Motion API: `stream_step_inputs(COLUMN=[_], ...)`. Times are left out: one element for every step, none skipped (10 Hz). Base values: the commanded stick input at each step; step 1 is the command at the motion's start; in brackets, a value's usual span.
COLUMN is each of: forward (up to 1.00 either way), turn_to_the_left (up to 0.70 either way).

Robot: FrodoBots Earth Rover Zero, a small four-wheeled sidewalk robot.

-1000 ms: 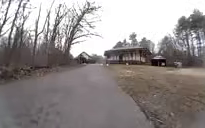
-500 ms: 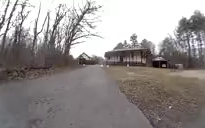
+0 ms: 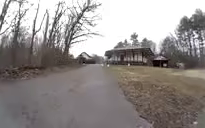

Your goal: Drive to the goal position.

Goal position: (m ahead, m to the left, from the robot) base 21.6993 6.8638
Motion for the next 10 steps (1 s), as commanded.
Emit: stream_step_inputs(forward=[1.0,1.0,1.0,1.0,1.0,1.0,1.0,1.0,1.0,1.0], turn_to_the_left=[0.0,0.0,0.0,0.0,0.0,0.0,0.0,0.0,0.0,0.0])
